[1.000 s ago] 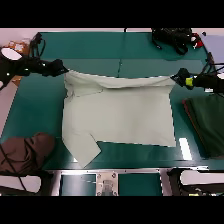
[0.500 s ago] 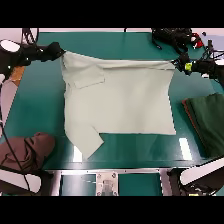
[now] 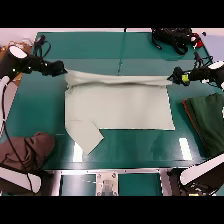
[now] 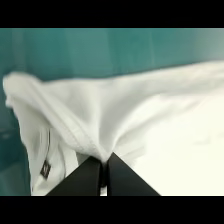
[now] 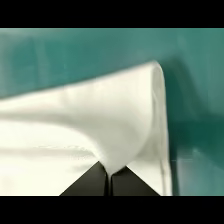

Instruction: Fold the shirts.

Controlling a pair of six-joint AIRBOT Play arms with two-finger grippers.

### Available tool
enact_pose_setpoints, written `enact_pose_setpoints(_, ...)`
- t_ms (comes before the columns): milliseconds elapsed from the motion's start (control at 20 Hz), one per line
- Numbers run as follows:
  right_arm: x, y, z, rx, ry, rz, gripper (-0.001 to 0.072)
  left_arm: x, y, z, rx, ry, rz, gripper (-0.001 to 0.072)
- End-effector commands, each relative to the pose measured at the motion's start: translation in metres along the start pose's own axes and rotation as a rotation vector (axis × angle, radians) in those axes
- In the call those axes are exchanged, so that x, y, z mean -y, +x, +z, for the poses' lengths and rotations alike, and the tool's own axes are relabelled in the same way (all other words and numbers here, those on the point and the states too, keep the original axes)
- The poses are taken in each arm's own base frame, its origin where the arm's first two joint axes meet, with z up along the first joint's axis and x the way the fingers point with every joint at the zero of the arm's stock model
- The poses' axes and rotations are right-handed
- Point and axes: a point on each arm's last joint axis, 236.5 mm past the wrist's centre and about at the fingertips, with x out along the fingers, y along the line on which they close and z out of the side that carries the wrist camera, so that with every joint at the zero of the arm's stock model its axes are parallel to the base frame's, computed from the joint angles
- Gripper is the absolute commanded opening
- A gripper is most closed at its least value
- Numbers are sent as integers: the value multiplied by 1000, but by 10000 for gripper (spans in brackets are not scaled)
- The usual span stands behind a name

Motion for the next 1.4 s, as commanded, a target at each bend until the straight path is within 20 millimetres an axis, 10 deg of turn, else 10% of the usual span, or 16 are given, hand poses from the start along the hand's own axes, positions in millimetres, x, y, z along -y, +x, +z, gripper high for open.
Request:
enact_pose_setpoints(0, 31, -1, -38, -153, -18, -113, 12, -10, 16, -55, -174, -20, 23, 27)
enact_pose_setpoints(450, 32, 11, -58, -207, -7, -119, 84, -7, 28, -85, -247, -81, 6, 28)
enact_pose_setpoints(500, 33, 8, -57, -207, 12, -124, 229, -1, 25, -90, -272, -88, -17, 75)
enact_pose_setpoints(550, 34, 2, -57, -216, 29, -131, 302, 5, 19, -97, -317, -92, -33, 419)
enact_pose_setpoints(600, 37, -9, -56, -229, 44, -148, 302, 8, 10, -103, -366, -108, -37, 587)
enact_pose_setpoints(800, 54, -60, -64, -254, 87, -237, 203, 10, -45, -115, -510, -196, -41, 585)
enact_pose_setpoints(1200, 80, -110, -178, -239, 267, -268, 50, 6, -87, -219, -533, -239, 69, 585)
enact_pose_setpoints(1350, 94, -111, -234, -240, 415, -274, 320, 0, -74, -267, -518, -262, 84, 585)
